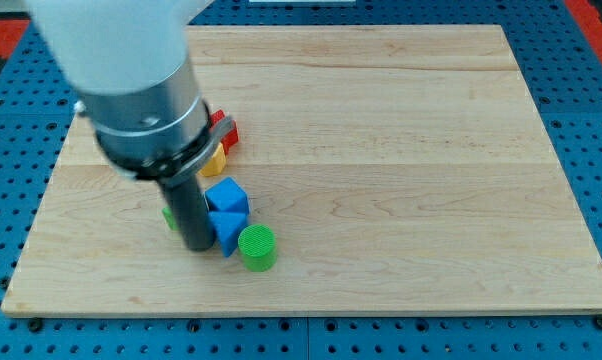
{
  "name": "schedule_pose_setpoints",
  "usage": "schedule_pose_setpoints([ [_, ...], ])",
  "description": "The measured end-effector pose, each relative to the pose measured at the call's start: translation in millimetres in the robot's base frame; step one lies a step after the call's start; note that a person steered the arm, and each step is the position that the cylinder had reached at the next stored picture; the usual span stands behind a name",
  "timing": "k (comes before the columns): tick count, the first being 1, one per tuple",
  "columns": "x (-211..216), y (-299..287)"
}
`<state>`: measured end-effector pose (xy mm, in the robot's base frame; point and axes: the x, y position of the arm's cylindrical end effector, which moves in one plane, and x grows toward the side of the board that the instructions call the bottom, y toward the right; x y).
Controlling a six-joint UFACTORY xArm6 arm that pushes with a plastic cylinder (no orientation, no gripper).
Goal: Move the green star a bit down
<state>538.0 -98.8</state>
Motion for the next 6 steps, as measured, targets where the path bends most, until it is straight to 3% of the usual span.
schedule_pose_setpoints([
  [2,-57,9],
  [3,-61,42],
  [4,-94,60],
  [6,-74,-23],
])
